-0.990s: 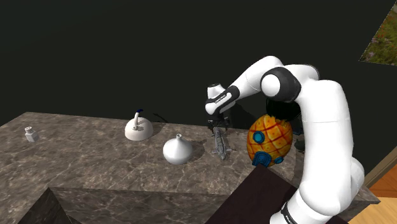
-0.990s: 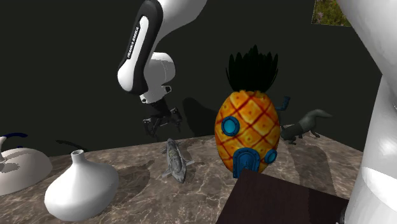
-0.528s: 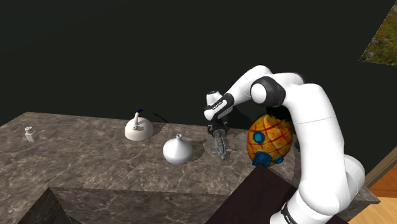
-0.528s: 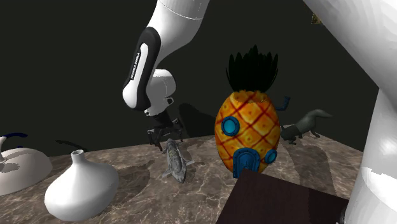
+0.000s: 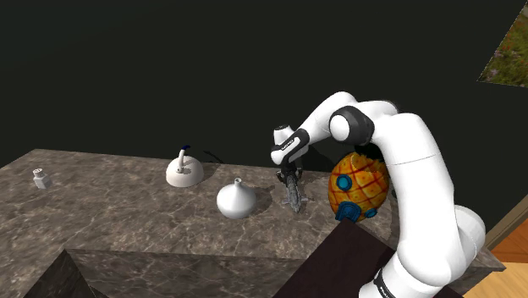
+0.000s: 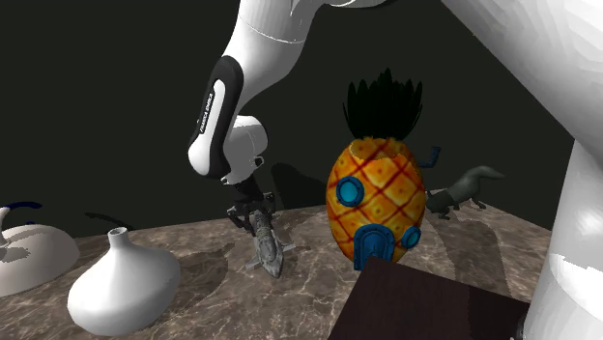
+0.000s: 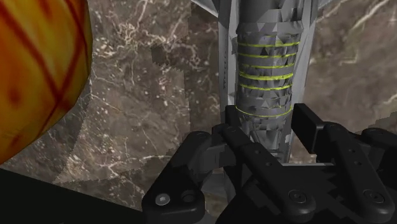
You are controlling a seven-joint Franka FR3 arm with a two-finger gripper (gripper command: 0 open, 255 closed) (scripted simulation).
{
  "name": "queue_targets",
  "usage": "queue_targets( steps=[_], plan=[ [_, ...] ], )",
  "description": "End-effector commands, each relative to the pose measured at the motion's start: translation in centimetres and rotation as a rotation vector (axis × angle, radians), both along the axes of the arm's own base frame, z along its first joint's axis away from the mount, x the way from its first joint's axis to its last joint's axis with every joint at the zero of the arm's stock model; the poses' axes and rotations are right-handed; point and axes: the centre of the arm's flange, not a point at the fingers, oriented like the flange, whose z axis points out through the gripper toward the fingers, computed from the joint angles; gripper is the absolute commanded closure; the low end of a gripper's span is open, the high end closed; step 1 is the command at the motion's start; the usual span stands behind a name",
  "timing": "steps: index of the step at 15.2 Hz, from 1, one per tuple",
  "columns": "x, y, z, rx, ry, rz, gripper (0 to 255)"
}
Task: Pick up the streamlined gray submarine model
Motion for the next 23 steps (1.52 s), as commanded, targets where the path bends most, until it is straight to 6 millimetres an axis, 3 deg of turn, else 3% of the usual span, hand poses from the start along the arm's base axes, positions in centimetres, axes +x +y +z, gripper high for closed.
queue_targets(
  steps=[1, 7, 23],
  plan=[
    [0.0, 0.0, -0.1, 0.0, 0.0, 0.0, 255],
    [0.0, 0.0, -0.1, 0.0, 0.0, 0.0, 255],
    [0.0, 0.0, 7.9, 0.0, 0.0, 0.0, 255]
  ],
)
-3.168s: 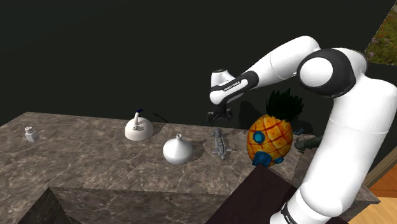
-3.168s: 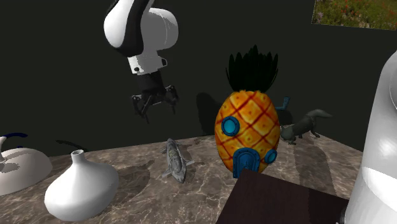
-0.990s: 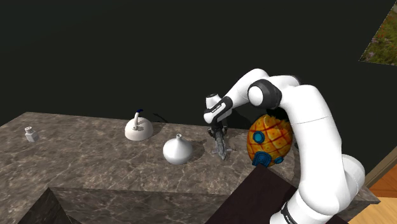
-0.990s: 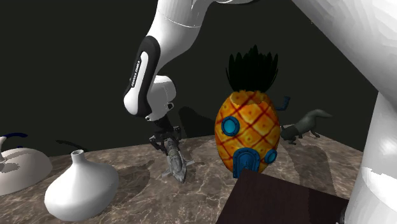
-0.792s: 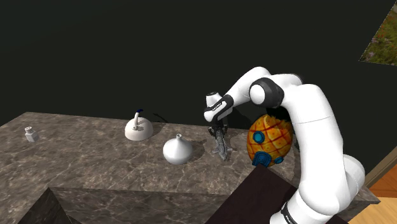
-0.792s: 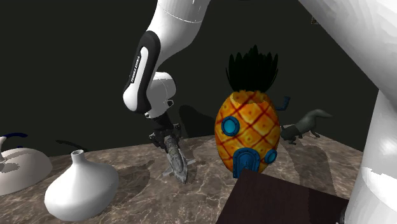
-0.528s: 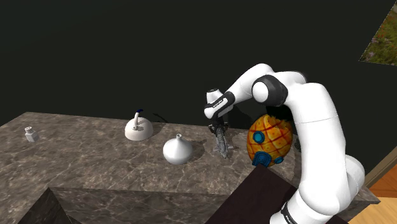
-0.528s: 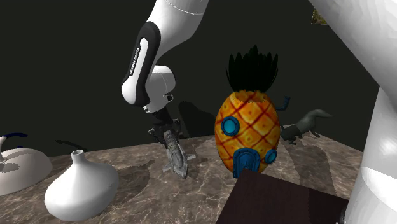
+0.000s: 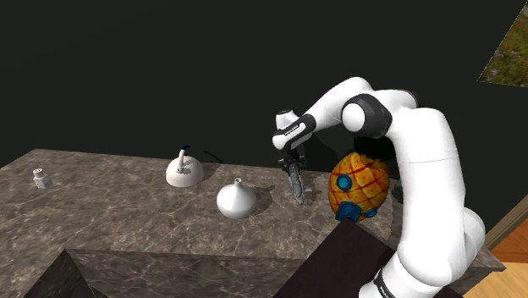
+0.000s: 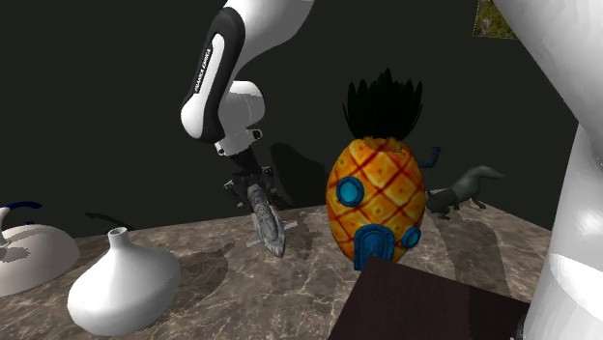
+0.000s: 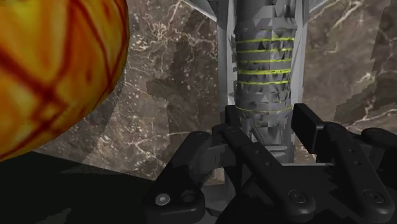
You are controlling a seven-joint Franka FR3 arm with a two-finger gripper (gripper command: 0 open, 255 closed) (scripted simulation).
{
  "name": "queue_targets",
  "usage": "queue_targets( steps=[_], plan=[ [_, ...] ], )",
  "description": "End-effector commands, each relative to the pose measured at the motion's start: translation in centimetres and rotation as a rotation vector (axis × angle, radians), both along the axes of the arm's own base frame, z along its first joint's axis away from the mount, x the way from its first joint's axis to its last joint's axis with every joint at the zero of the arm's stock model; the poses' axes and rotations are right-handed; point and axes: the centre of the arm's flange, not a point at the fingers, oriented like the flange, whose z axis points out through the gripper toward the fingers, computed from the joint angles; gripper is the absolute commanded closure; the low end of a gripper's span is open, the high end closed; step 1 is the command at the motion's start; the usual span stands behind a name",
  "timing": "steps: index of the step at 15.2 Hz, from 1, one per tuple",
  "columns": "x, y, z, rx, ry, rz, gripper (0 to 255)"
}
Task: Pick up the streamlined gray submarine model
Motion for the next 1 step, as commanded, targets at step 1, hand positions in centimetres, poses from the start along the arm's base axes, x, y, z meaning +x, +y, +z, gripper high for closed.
queue_targets(
  steps=[1],
  plan=[
    [-0.03, -0.06, 0.27, 0.0, -0.001, 0.0, 255]
  ],
)
